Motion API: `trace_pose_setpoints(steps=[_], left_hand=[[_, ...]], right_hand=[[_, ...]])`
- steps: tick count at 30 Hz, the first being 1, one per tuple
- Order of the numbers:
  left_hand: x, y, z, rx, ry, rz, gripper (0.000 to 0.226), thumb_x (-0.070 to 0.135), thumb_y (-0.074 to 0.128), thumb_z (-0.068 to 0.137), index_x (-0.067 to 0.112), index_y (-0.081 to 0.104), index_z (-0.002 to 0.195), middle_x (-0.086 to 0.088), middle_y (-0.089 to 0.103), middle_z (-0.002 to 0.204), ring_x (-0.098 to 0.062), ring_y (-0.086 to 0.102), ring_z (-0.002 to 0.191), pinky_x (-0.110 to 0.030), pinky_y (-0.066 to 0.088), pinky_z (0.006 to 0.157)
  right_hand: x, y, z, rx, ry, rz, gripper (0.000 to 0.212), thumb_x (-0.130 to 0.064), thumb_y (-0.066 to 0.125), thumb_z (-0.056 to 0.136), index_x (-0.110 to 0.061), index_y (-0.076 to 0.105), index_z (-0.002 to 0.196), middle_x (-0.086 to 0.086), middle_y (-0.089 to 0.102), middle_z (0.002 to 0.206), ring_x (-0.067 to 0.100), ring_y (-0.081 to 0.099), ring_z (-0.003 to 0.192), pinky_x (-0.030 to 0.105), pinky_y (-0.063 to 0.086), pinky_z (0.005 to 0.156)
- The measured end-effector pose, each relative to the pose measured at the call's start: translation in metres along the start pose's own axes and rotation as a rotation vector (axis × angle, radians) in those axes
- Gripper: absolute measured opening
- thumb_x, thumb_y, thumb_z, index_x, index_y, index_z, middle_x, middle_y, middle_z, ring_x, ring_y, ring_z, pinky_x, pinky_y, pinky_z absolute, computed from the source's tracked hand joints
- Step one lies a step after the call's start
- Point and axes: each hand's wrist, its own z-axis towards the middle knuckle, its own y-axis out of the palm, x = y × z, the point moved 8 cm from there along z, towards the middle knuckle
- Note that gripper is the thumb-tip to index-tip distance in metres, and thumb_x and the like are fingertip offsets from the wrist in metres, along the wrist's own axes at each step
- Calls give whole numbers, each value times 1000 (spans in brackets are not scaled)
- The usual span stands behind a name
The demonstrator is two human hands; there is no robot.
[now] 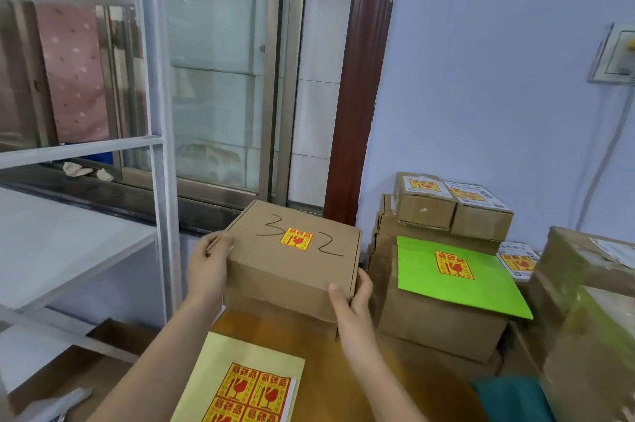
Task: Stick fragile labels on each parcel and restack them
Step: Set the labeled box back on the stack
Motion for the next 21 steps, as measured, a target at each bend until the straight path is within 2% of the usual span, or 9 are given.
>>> trace_pose_setpoints(steps=[2,6,9,12,15,21], left_hand=[[-2,11,5,-63,22,4,32,33,48,98,21,47,127,1,48,115,-16,45,104,-33,37,85],[-16,21,13,-114,28,21,41,37,49,96,23,40,133,2,44,122,-17,44,111,-34,40,89],[-31,24,19,-136,22,51,41,41,49,95,25,41,132,2,46,124,-19,46,114,-36,43,92],[-46,27,20,-152,-3,88,42,43,44,96,23,39,134,-1,46,125,-19,45,110,-35,41,89],[-63,28,17,-182,-53,138,45,43,37,98,21,33,137,-1,42,123,-18,41,107,-34,37,88],[-90,22,10,-154,-106,125,51,46,37,96,23,28,142,-1,43,129,-23,43,114,-45,38,99]], right_hand=[[5,-1,9,-1,4,3,74,-29,55,94,-29,5,149,-6,41,141,14,40,128,25,32,102],[20,-1,21,16,25,-17,87,-20,64,90,-29,2,150,-6,37,143,14,37,130,28,29,106],[34,-2,27,38,16,-92,87,-18,64,89,-25,3,151,-4,34,147,12,34,132,26,26,108],[46,-1,35,61,9,-192,86,-20,63,90,-22,2,152,-1,31,152,16,31,138,29,24,112],[53,0,40,90,0,-290,83,-19,60,92,-21,3,152,0,33,152,19,33,138,29,27,110],[62,0,37,139,-9,-422,87,-22,62,90,-22,2,152,-1,36,151,19,38,136,32,33,111]])
